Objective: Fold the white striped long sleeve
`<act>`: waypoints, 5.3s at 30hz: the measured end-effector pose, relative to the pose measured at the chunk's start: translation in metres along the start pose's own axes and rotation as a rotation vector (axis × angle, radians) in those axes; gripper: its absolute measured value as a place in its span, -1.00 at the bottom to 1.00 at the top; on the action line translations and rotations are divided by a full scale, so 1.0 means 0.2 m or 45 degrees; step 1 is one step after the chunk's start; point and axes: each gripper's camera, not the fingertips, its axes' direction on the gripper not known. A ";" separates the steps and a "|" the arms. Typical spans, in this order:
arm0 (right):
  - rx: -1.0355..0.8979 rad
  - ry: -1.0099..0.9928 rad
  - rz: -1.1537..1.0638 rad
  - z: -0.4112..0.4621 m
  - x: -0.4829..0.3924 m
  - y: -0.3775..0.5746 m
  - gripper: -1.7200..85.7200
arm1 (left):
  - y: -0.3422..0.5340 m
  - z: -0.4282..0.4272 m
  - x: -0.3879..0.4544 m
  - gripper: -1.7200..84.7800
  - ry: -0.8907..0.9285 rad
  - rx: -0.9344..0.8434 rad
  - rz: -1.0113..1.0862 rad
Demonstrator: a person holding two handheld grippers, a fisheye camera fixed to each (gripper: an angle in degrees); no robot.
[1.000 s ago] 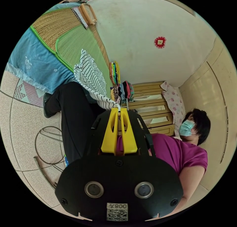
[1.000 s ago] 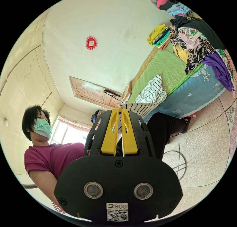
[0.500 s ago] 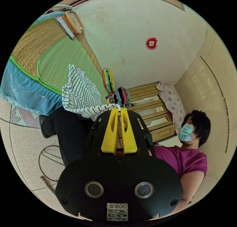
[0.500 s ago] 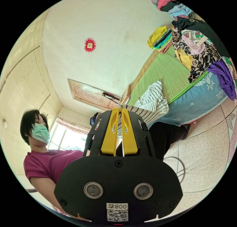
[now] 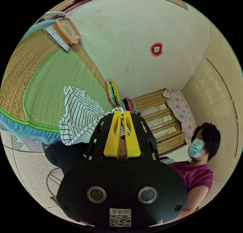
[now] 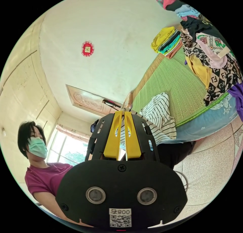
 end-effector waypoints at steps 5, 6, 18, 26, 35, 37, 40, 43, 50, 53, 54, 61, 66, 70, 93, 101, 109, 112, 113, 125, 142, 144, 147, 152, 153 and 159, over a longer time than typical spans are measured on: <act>-0.042 0.037 0.015 0.13 0.17 -0.20 -0.92 | -0.28 0.13 -0.09 -0.93 -0.038 0.027 -0.068; -0.050 0.049 0.020 0.16 0.22 -0.25 -0.92 | -0.31 0.15 -0.10 -0.93 -0.041 0.030 -0.077; -0.120 0.162 0.132 0.46 0.83 -0.72 -0.92 | -0.94 0.48 -0.34 -0.93 -0.194 0.006 -0.200; -0.144 0.210 0.219 0.60 1.28 -0.94 -0.93 | -1.32 0.69 -0.51 -0.93 -0.271 -0.010 -0.256; -0.224 0.269 0.327 0.77 1.83 -1.07 -0.93 | -1.60 0.87 -0.76 -0.93 -0.353 -0.035 -0.363; -0.236 0.273 0.347 0.79 1.93 -1.09 -0.93 | -1.65 0.90 -0.80 -0.93 -0.365 -0.041 -0.375; -0.244 0.287 0.388 0.80 2.09 -1.10 -0.93 | -1.72 0.94 -0.87 -0.93 -0.389 -0.050 -0.398; -0.244 0.277 0.418 0.80 2.24 -1.10 -0.92 | -1.77 0.97 -0.95 -0.93 -0.395 -0.042 -0.432; -0.253 0.263 0.456 0.80 2.47 -1.06 -0.92 | -1.85 1.03 -1.06 -0.91 -0.346 -0.006 -0.474; -0.255 0.241 0.455 0.79 2.53 -1.04 -0.92 | -1.87 1.04 -1.09 -0.90 -0.316 0.008 -0.459; -0.259 0.233 0.449 0.79 2.55 -1.03 -0.92 | -1.87 1.04 -1.09 -0.89 -0.312 0.006 -0.457; -0.268 0.256 0.347 0.77 2.51 -0.95 -0.92 | -1.83 1.03 -1.04 -0.86 -0.271 0.075 -0.380; -0.256 0.345 0.249 0.76 2.41 -0.84 -0.93 | -1.80 1.29 -0.91 -0.87 -0.284 -0.198 -0.217; -0.198 0.379 0.202 0.74 2.34 -0.80 -0.94 | -1.78 1.55 -0.88 -0.88 -0.337 -0.413 -0.113; -0.755 0.755 -0.255 1.69 1.97 -0.31 -0.96 | -1.80 2.00 -0.91 -0.96 -0.650 -0.662 0.066; -0.876 0.776 -0.369 1.79 1.86 -0.15 -0.96 | -1.76 1.98 -0.91 -0.96 -0.614 -0.597 0.062; -0.834 0.798 -0.361 1.87 1.84 -0.26 -0.96 | -1.64 1.93 -0.89 -0.95 -0.676 -0.623 0.103; -0.838 0.880 -0.359 1.93 1.85 -0.31 -0.96 | -1.63 1.89 -0.93 -0.95 -0.718 -0.604 0.077; -0.855 0.888 -0.350 1.95 1.87 -0.32 -0.96 | -1.62 1.87 -0.94 -0.95 -0.696 -0.602 0.075; -0.695 0.742 -0.282 1.32 1.72 -0.33 -0.94 | -1.24 1.22 -0.83 -0.88 -0.660 -0.450 -0.047; -0.609 0.650 0.024 0.24 1.62 0.25 -0.77 | -0.60 0.70 -0.76 -0.78 -0.718 -0.450 -0.268; -0.594 0.646 0.012 0.19 1.59 0.27 -0.77 | -0.58 0.70 -0.75 -0.78 -0.735 -0.459 -0.247; -0.579 0.636 0.021 0.16 1.59 0.26 -0.76 | -0.56 0.67 -0.73 -0.79 -0.753 -0.455 -0.233; -0.615 0.672 0.015 0.17 1.61 0.22 -0.78 | -0.52 0.64 -0.72 -0.82 -0.779 -0.457 -0.219; -0.638 0.701 0.009 0.19 1.61 0.21 -0.80 | -0.52 0.64 -0.72 -0.83 -0.788 -0.464 -0.223; -0.682 0.735 -0.009 0.20 1.58 0.14 -0.93 | -0.51 0.58 -0.72 -0.91 -0.808 -0.456 -0.240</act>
